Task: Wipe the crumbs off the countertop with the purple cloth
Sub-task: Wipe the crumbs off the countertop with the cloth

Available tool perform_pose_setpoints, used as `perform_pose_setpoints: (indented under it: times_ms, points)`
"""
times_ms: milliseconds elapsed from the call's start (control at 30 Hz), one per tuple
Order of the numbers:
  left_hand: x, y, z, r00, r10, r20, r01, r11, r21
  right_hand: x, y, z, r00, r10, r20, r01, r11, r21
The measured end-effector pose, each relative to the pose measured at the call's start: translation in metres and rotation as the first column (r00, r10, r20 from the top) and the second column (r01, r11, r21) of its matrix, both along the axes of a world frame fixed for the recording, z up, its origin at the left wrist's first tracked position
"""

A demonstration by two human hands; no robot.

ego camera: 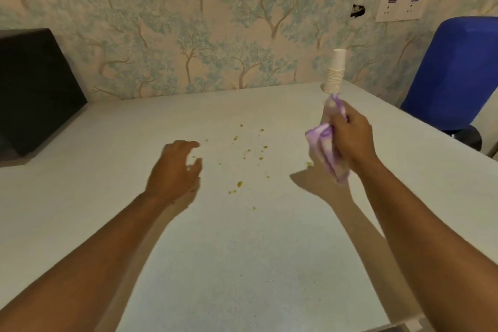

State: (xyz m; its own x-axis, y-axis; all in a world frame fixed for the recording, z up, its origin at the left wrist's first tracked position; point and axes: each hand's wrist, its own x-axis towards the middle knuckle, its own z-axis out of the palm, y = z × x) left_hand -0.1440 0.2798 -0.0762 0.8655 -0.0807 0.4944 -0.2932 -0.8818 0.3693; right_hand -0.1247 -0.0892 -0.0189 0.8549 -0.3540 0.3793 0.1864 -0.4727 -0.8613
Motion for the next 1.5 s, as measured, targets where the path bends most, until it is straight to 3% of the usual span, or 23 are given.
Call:
perform_pose_setpoints:
  times_ms: [67, 100, 167, 200, 300, 567, 733, 800, 867, 967, 1033, 1100, 1233, 1500]
  points:
    - [-0.005, 0.026, -0.01, 0.995, 0.096, -0.034, -0.097, 0.995, -0.023, 0.007, 0.004, -0.016, 0.999, 0.019, -0.04, -0.035, 0.881, -0.472]
    - [-0.008, 0.037, -0.014, 0.989, 0.137, -0.047, -0.139, 0.989, -0.045, 0.01, 0.009, -0.024, 0.992, 0.028, -0.121, -0.097, 0.788, -0.608]
    - [-0.015, 0.054, -0.023, 0.979, 0.191, -0.073, -0.198, 0.974, -0.107, 0.01, 0.024, -0.048, 0.963, 0.067, -0.262, -0.242, 0.646, -0.724]
    - [-0.019, 0.061, -0.028, 0.976, 0.196, -0.099, -0.209, 0.968, -0.138, 0.004, 0.033, -0.057, 0.952, 0.109, -0.286, -0.288, 0.635, -0.717]
    - [-0.024, 0.075, -0.04, 0.958, 0.212, -0.193, -0.249, 0.949, -0.193, -0.005, 0.042, -0.068, 0.942, 0.233, -0.242, -0.333, 0.736, -0.59]
    - [-0.02, 0.07, -0.041, 0.938, 0.252, -0.239, -0.281, 0.955, -0.093, 0.045, 0.007, -0.008, 0.894, 0.241, -0.377, -0.355, 0.895, -0.269]
    - [-0.02, 0.07, -0.044, 0.926, 0.322, -0.199, -0.327, 0.945, 0.006, 0.043, 0.033, -0.042, 0.73, 0.381, -0.567, -0.576, 0.789, -0.212]
    - [-0.021, 0.071, -0.045, 0.927, 0.317, -0.202, -0.322, 0.947, 0.008, 0.041, 0.037, -0.055, 0.767, 0.394, -0.507, -0.567, 0.786, -0.246]
    - [-0.021, 0.073, -0.047, 0.929, 0.307, -0.208, -0.311, 0.95, 0.013, 0.04, 0.033, -0.064, 0.825, 0.325, -0.463, -0.531, 0.727, -0.436]
    - [-0.019, 0.075, -0.048, 0.916, 0.298, -0.27, -0.3, 0.953, 0.036, 0.039, 0.022, -0.076, 0.832, 0.184, -0.524, -0.544, 0.462, -0.7]
    - [-0.018, 0.079, -0.049, 0.903, 0.288, -0.319, -0.279, 0.957, 0.075, 0.041, 0.019, -0.082, 0.813, 0.084, -0.576, -0.569, 0.322, -0.756]
    - [-0.017, 0.087, -0.05, 0.896, 0.269, -0.353, -0.235, 0.962, 0.139, 0.049, 0.032, -0.085, 0.85, 0.037, -0.525, -0.51, 0.308, -0.803]
    - [-0.016, 0.093, -0.055, 0.88, 0.269, -0.391, -0.195, 0.956, 0.218, 0.059, 0.073, -0.077, 0.858, 0.014, -0.513, -0.444, 0.524, -0.727]
    - [-0.015, 0.094, -0.058, 0.877, 0.27, -0.397, -0.19, 0.955, 0.229, 0.013, 0.122, -0.083, 0.82, 0.162, -0.549, -0.571, 0.295, -0.766]
